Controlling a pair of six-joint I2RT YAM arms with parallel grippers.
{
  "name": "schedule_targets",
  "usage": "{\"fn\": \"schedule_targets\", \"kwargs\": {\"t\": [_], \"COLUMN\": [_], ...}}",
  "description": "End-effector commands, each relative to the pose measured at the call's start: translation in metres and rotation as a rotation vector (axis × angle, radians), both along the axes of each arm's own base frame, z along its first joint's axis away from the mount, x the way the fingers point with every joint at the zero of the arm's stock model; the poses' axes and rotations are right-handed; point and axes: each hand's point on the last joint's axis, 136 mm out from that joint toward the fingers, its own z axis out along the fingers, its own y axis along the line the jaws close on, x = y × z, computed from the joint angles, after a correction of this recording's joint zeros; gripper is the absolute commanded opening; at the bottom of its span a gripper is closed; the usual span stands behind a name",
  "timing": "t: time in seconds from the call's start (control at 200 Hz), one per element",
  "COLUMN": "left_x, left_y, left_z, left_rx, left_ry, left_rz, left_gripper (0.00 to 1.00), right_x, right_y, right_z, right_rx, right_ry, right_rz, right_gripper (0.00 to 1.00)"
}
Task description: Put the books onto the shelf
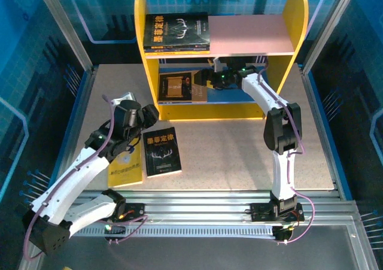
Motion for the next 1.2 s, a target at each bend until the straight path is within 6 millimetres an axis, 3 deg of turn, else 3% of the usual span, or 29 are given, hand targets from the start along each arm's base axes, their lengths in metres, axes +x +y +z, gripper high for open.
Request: {"fn": "schedule_targets", "kwargs": {"t": [0.0, 0.445, 0.786, 1.191], "left_x": [0.005, 0.043, 0.075, 0.106], "left_y": [-0.006, -0.038, -0.060, -0.079], "left_z": [-0.009, -0.037, -0.046, -0.047], "left_rx": [-0.040, -0.055, -0.056, -0.034], "left_ry": [0.022, 0.057, 0.046, 0.046], "left_rz": [-0.004, -0.068, -0.114, -0.159], "left_gripper": [0.60, 0.62, 0.62, 0.62], "right_x": [-0.011, -0.040, -0.055, -0.058], "right_y": [-0.013, -0.023, -0.005, 0.009], "right_z": [0.014, 0.008, 0.011, 0.014], "right_rx": [-0.018, -0.039, -0.025, -0.006], "right_ry": [-0.020, -0.012, -0.008, -0.009], "right_rz": [-0.011, -0.016, 0.031, 0.062], "right_gripper": [0.88, 0.88, 0.87, 0.87]}}
